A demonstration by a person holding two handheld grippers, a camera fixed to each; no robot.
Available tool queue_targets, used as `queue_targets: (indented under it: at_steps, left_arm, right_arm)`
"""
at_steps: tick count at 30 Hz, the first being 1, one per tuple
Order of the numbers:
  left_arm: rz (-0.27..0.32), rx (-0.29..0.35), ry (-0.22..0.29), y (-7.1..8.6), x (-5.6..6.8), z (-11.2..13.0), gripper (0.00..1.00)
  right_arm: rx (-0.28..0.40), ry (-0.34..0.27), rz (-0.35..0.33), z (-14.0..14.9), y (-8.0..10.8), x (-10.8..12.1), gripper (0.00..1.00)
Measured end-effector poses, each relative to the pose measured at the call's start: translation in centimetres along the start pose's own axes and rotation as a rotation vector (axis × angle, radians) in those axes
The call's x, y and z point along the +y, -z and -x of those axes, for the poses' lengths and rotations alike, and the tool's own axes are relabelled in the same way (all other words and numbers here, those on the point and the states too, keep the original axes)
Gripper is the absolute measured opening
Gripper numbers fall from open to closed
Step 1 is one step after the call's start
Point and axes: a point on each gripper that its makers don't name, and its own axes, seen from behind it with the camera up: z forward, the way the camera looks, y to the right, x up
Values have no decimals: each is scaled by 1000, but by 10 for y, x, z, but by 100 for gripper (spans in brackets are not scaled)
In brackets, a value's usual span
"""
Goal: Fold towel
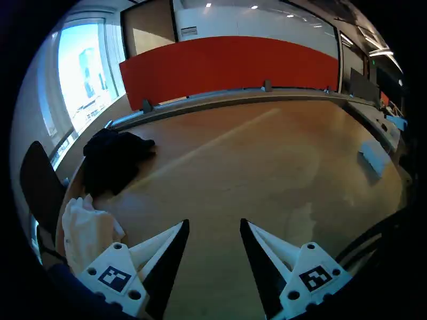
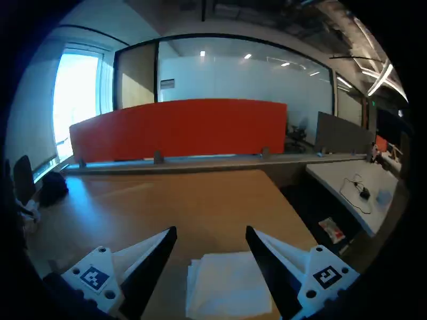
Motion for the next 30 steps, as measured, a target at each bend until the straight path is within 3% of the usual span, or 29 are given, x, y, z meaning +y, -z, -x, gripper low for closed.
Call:
queue_targets:
  at_steps: [12, 21, 30]
  left_arm:
    - [-27, 102, 23, 7, -15, -36, 70]
    - [-61, 282, 68, 27, -32, -98, 69]
    - [-88, 448, 90, 47, -44, -145, 69]
  right_arm:
    - [99, -6, 39, -33, -2, 1, 100]
    - [215, 33, 53, -73, 5, -16, 100]
    - [260, 61, 25, -89, 8, -42, 100]
